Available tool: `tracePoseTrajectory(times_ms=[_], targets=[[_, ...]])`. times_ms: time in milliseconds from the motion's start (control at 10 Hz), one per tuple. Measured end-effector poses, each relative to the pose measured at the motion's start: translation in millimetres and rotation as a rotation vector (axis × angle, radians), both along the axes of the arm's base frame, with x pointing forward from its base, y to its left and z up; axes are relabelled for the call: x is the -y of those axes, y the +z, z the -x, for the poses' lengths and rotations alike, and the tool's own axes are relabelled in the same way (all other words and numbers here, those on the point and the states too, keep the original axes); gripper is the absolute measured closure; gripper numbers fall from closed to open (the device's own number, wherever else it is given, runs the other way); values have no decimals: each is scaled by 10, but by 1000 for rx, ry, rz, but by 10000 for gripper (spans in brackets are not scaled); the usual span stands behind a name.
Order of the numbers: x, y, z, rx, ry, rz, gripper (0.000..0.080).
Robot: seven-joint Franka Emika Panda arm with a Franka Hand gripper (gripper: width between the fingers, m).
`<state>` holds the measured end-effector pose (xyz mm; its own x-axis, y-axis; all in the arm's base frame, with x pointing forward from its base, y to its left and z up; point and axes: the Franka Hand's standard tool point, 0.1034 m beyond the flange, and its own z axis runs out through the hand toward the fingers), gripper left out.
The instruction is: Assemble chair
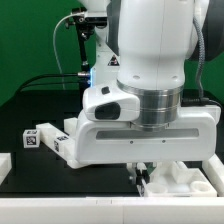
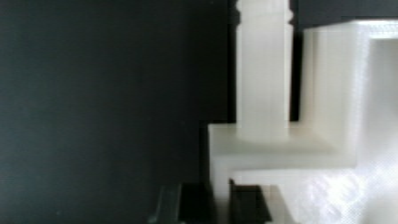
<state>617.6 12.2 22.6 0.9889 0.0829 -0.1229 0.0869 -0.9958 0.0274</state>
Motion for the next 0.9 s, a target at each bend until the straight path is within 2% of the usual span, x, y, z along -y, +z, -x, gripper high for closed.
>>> tracePoseTrajectory(times_ms=[300, 400, 900], targets=[[-172, -12, -4, 6, -6, 3, 771], [-175, -10, -7, 5, -15, 15, 771], [-211, -24, -9, 8, -119, 16, 771]])
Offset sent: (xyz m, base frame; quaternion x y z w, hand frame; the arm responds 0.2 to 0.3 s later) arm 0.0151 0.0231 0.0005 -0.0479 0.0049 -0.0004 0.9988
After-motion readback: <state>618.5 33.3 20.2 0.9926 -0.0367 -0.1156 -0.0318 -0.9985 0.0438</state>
